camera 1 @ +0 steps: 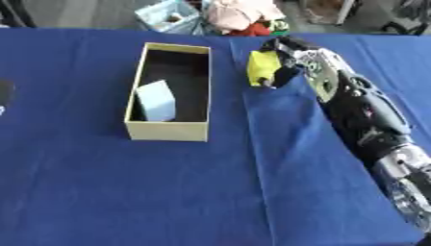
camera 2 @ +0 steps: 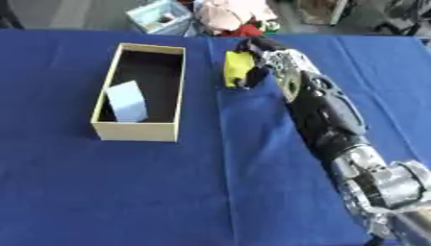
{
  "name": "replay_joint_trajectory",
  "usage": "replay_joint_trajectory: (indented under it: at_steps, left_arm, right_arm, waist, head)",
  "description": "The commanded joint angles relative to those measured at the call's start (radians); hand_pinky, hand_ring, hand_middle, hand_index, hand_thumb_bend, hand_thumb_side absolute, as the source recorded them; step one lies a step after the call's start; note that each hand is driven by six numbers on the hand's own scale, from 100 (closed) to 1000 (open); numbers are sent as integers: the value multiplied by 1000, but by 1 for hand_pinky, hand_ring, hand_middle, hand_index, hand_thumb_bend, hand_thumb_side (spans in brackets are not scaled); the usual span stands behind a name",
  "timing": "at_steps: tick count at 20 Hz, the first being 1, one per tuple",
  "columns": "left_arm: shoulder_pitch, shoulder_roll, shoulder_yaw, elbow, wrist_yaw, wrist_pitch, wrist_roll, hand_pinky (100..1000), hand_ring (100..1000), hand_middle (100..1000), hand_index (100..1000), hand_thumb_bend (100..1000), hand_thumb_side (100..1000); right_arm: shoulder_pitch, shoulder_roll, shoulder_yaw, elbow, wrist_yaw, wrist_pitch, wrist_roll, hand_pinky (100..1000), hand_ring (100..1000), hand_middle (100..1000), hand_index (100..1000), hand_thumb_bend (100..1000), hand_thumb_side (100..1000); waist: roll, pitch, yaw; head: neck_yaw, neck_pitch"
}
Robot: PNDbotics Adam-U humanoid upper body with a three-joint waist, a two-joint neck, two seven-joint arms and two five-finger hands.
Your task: Pick up objects on the table and place them in the box.
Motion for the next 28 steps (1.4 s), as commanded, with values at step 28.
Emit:
replay_joint_trajectory:
  at_steps: [28]
  left_arm:
    - [-57,-6,-23,-33,8,3,-30,555,569,586,798,443,314]
  right_arm:
    - [-72,199,122,-187,15,-141,11,672,645,544,697,236,100]
  waist:
    - [-5,-23,77]
  head:
    - [-75,-27]
